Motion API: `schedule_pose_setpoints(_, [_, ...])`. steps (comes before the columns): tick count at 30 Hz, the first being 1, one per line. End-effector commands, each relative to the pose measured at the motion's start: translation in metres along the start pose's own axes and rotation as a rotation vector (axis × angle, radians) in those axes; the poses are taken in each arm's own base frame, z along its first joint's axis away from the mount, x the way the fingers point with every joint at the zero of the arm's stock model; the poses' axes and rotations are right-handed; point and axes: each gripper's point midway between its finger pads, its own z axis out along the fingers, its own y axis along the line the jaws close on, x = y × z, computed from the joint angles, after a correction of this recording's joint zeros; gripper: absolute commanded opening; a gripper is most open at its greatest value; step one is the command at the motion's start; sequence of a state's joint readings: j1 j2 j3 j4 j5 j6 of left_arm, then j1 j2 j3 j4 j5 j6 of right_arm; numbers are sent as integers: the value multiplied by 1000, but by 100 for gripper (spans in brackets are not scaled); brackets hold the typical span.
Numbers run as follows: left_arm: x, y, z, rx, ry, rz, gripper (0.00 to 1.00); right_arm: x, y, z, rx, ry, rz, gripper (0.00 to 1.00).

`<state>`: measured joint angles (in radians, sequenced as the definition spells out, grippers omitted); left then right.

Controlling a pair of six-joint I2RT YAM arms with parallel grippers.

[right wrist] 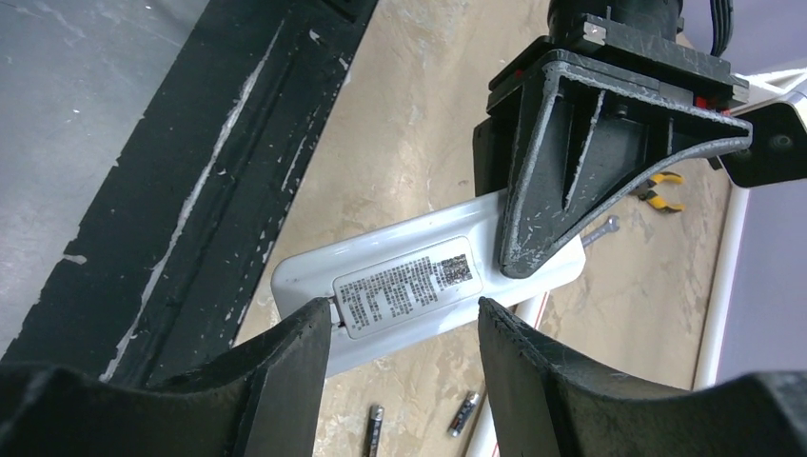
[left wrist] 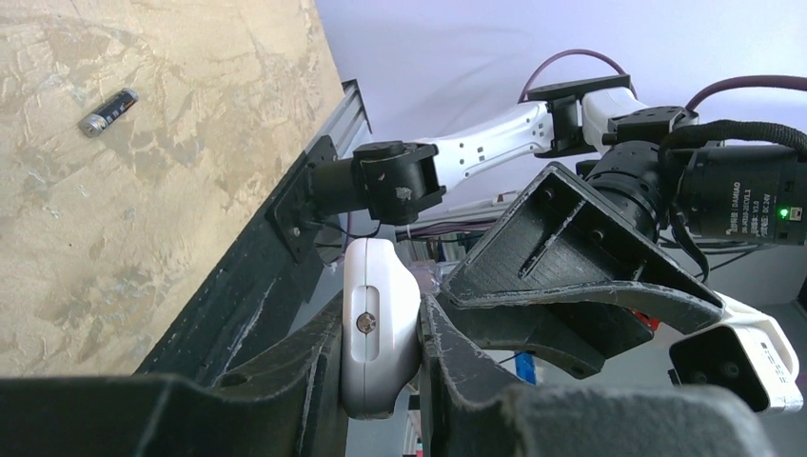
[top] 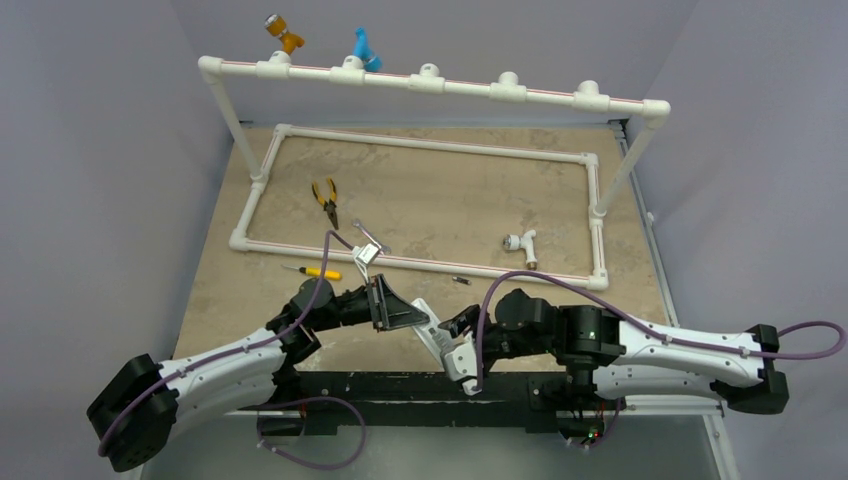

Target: Load the batteries into the remote control

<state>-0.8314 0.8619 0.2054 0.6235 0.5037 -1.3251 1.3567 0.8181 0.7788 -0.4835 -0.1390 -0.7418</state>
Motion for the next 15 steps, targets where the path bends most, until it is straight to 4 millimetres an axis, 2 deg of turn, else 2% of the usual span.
schedule_pose_setpoints(1, [-5, -29, 1, 96, -3, 34, 0, 7, -19, -1, 107, 32, -24, 55])
schedule_pose_setpoints(5, [-5, -28, 2, 95, -4, 33, 0, 6, -27, -5, 147, 37, -42, 54])
schedule_pose_setpoints(15, [-6, -27, 4, 96, 2, 30, 0, -11, -41, -13, 225, -48, -57, 54])
